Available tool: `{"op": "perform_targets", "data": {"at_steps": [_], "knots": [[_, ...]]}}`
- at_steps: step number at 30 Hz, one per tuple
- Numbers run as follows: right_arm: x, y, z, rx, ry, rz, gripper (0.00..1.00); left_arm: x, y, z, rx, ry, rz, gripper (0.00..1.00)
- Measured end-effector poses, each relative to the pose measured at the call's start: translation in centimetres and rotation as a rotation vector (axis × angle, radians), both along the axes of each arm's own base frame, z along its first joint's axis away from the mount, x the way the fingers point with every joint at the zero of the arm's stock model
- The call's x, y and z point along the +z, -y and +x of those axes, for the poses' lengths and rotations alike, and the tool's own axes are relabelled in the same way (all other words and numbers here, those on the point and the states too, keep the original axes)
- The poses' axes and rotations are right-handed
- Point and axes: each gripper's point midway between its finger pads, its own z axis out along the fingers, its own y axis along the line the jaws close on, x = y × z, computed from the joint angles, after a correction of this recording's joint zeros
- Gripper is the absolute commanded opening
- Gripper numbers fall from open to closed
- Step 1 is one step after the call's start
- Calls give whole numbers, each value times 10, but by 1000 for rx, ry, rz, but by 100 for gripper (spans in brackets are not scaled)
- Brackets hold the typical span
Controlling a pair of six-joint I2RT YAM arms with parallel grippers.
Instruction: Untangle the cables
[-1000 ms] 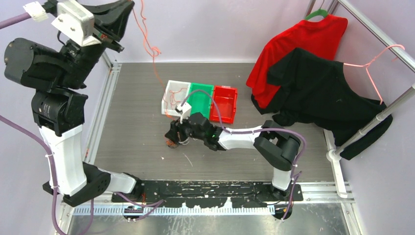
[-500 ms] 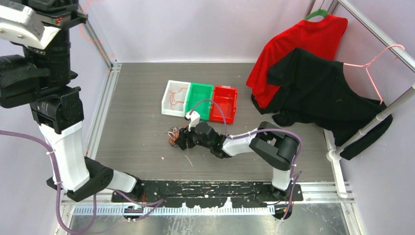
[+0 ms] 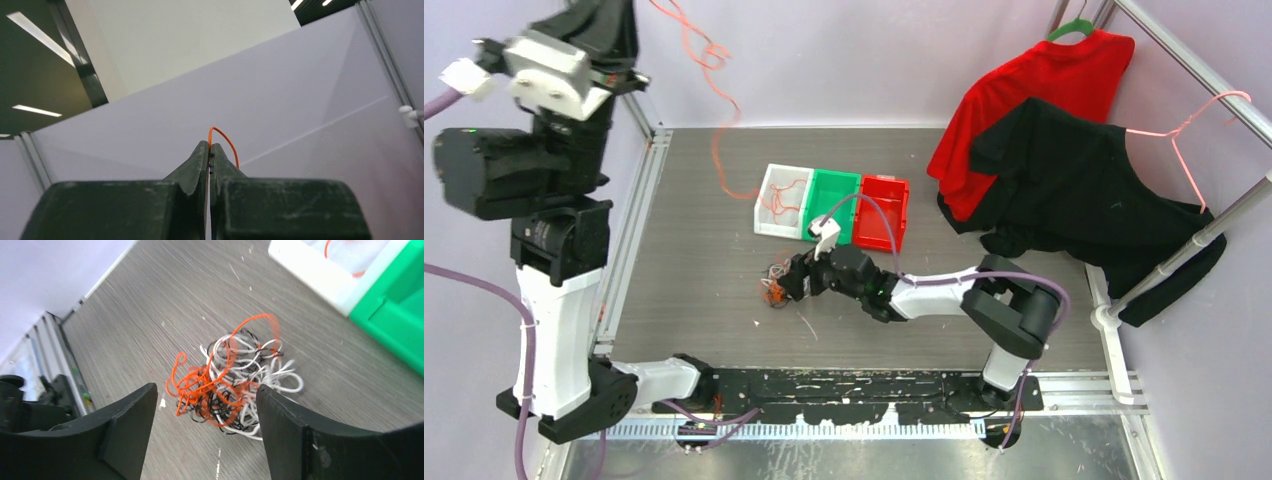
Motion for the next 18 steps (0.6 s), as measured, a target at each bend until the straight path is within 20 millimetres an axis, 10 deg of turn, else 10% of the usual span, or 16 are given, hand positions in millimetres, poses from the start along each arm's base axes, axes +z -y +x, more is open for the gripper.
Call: {"op": "perform_targets", "data": {"at_steps": [10, 18], "knots": [[92, 26, 2, -39, 77, 163, 78, -122, 40, 85, -2, -311, 141, 0], [93, 49, 17, -118, 72, 150, 78, -168, 49, 110, 6, -428, 179, 0]]}}
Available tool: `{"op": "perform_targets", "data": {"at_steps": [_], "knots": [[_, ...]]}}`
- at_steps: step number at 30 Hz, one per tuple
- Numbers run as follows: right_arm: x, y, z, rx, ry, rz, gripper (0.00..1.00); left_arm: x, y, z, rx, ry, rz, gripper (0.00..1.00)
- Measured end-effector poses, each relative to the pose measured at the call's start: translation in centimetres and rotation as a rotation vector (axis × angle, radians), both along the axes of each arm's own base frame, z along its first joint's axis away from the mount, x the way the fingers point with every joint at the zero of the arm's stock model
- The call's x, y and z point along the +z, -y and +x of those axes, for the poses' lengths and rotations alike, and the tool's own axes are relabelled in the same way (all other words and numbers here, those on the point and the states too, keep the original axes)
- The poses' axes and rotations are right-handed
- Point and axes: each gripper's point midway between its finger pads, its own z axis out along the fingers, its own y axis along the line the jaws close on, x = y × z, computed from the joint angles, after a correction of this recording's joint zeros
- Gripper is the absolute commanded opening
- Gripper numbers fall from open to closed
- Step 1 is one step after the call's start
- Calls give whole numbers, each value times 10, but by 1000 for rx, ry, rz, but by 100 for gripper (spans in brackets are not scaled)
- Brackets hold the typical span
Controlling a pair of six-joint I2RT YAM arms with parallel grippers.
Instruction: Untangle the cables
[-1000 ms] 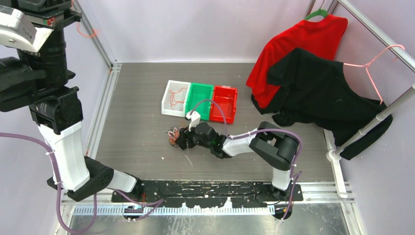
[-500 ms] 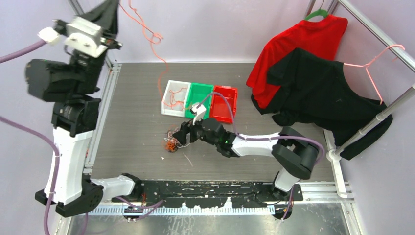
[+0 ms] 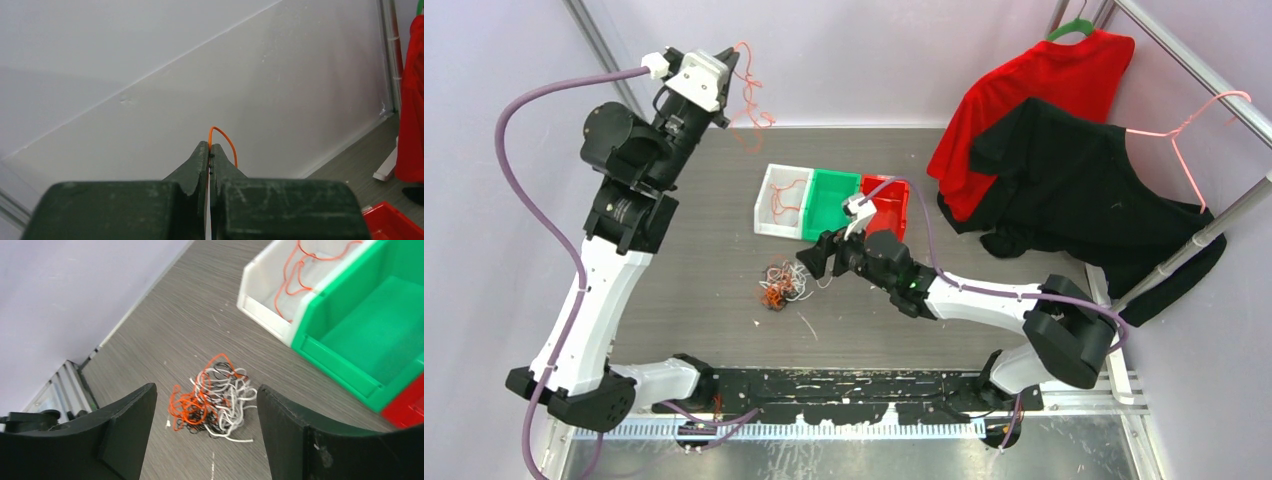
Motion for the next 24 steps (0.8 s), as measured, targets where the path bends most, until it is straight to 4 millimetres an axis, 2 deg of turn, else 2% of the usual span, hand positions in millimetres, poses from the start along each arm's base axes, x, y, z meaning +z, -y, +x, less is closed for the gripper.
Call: {"op": "perform_targets", "data": {"at_steps": [3, 9, 19, 24], "knots": [[-12, 8, 5, -39, -19, -35, 78, -12, 2, 7, 3, -36, 3, 0], [-19, 20, 15, -112, -27, -65, 77, -40, 10, 27, 13, -104, 30, 0], [-27, 44, 26, -209, -31, -95, 76, -97, 29, 80, 46, -210, 130, 0], [-28, 53, 29, -239, -30, -98, 75, -108, 33, 89, 46, -233, 142, 0]]}}
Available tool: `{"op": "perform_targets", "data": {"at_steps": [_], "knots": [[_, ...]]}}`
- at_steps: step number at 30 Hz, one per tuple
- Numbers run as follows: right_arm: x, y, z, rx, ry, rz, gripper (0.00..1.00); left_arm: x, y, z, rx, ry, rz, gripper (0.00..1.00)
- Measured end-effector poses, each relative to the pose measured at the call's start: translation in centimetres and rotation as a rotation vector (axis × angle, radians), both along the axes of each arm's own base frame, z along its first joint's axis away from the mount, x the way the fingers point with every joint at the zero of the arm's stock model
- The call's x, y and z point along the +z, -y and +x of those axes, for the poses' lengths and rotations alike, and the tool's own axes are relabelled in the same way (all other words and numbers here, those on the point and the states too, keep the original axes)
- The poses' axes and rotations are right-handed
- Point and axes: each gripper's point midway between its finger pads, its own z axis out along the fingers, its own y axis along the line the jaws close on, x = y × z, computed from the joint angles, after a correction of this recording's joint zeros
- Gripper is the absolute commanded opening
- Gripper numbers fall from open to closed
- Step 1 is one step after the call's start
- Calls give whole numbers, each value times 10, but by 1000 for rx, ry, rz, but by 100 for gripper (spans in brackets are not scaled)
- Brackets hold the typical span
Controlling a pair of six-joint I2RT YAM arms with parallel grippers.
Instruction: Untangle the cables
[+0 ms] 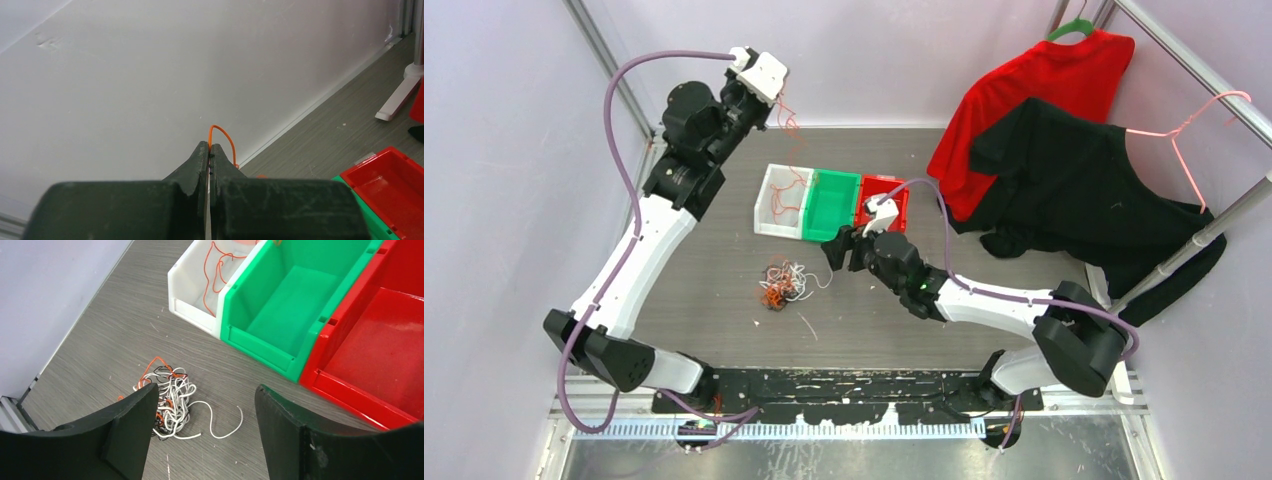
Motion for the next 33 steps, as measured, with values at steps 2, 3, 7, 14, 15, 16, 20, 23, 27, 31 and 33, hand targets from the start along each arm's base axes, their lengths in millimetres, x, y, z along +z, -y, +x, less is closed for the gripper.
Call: {"op": "perform_targets", "data": {"at_steps": [2, 3, 7, 14, 15, 16, 20, 23, 27, 31, 33], "knots": [[0, 3, 1, -8, 1, 0, 75, -1, 1, 1, 0, -1, 1, 0], [0, 3, 1, -10, 1, -1, 74, 0, 1, 2, 0, 0, 0, 0], [-2, 6, 3, -19, -2, -5, 74, 1, 2, 4, 0, 1, -1, 0], [-5, 8, 3, -24, -5, -10, 74, -8, 4, 11, 3, -16, 11, 0], [-5, 8, 3, -25, -6, -11, 74, -8, 4, 11, 3, -17, 13, 0], [-7, 9, 3, -26, -8, -13, 74, -10, 4, 11, 3, -19, 15, 0], [-10, 11, 3, -30, -12, -19, 73, -18, 3, 14, 7, -28, 37, 0], [-10, 12, 3, -31, -13, -20, 73, -26, 3, 15, 10, -40, 51, 0], [-12, 12, 3, -32, -15, -22, 73, -40, 1, 18, 16, -58, 85, 0], [-15, 14, 2, -33, -20, -28, 73, -60, 1, 20, 16, -92, 125, 0], [-16, 15, 2, -34, -22, -30, 73, -69, 1, 21, 16, -104, 147, 0]]}}
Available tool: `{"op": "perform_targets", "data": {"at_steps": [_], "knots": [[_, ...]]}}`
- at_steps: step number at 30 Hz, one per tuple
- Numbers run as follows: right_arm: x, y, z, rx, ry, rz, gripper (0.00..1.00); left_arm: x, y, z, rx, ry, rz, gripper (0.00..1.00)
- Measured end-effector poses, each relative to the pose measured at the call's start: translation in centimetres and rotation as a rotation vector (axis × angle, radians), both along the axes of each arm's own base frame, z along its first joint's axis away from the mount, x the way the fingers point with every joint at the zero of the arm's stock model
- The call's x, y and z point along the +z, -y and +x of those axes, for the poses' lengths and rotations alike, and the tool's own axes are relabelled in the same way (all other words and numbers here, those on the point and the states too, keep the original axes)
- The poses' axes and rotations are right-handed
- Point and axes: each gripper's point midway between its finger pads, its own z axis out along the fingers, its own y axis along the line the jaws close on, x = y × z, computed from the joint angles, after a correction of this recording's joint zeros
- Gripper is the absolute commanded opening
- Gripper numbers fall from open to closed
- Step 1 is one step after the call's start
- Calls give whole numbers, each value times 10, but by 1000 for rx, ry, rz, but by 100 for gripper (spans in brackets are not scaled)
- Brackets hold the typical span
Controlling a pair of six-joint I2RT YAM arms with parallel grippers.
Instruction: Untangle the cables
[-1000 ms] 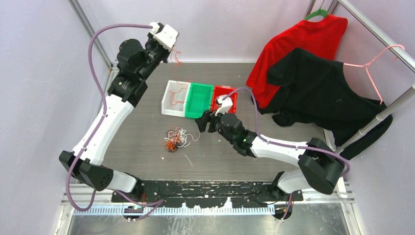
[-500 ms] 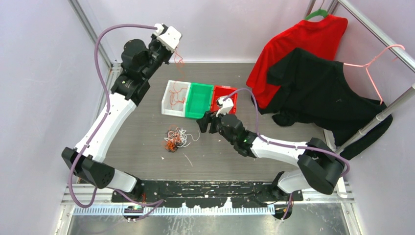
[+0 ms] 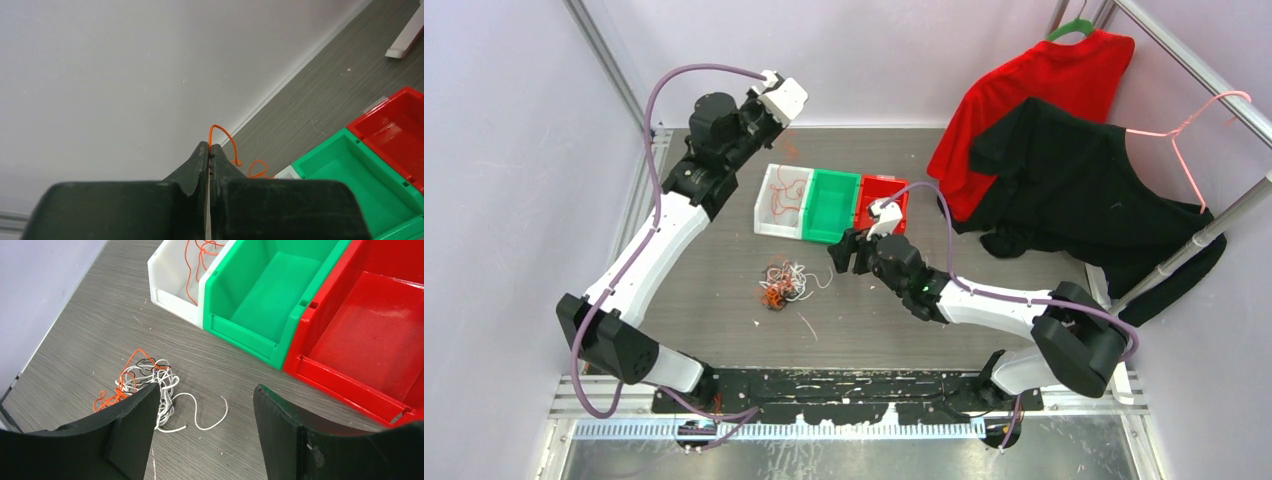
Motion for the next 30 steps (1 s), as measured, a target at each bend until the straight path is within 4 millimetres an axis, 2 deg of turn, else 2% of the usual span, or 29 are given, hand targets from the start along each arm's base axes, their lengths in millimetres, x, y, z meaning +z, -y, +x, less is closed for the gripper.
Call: {"op": "perform_targets", "data": {"at_steps": [7, 10, 21, 30], "knots": [[-1, 1, 0, -1, -2, -1, 73, -20, -10, 16, 30, -17, 67, 0], [-2, 1, 0, -3, -3, -3, 73, -35, -17, 22, 47, -56, 92, 0], [-2, 3, 1, -7, -3, -3, 72, -122, -23, 13, 56, -376, 182, 0], [-2, 5, 3, -14, -3, -3, 72, -165, -24, 8, 60, -482, 208, 0]]}}
